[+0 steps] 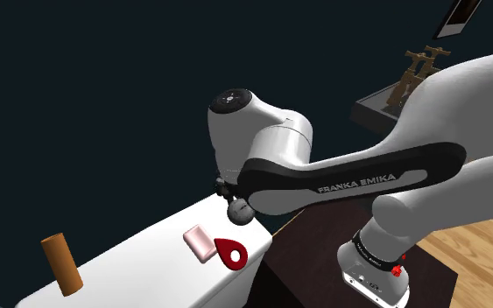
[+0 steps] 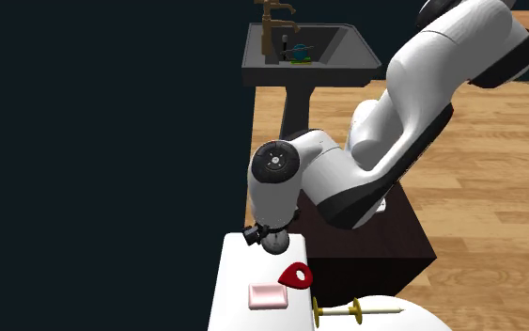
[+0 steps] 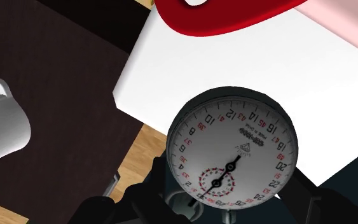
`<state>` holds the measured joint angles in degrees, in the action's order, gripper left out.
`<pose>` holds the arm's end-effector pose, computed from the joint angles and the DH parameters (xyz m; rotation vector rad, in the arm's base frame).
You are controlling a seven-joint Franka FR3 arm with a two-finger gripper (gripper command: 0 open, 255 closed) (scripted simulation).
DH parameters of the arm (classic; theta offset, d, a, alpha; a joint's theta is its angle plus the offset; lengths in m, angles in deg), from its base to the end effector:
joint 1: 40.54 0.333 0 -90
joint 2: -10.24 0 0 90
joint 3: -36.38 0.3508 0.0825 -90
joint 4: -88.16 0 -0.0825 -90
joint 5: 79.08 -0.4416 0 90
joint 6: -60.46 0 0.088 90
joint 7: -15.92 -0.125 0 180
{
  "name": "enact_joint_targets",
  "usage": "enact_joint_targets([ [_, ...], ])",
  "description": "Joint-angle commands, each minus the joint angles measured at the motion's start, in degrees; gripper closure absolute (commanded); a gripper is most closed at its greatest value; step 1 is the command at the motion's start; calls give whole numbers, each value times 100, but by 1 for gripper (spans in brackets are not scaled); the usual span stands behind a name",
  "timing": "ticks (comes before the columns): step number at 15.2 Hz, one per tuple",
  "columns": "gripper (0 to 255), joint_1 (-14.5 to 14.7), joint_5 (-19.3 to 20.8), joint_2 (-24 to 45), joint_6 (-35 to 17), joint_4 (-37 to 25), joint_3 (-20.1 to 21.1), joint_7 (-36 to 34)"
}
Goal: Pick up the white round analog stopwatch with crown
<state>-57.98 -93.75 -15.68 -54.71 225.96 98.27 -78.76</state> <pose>0.3345 0.3437 0.3619 2.5234 -1.5153 0.1597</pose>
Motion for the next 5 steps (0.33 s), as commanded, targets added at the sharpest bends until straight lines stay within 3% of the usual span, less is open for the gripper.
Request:
enact_joint_targets([
  [1, 255, 40, 0, -68, 190, -124, -110, 46],
  [5, 255, 98, -13, -153, 372, -223, -228, 95],
])
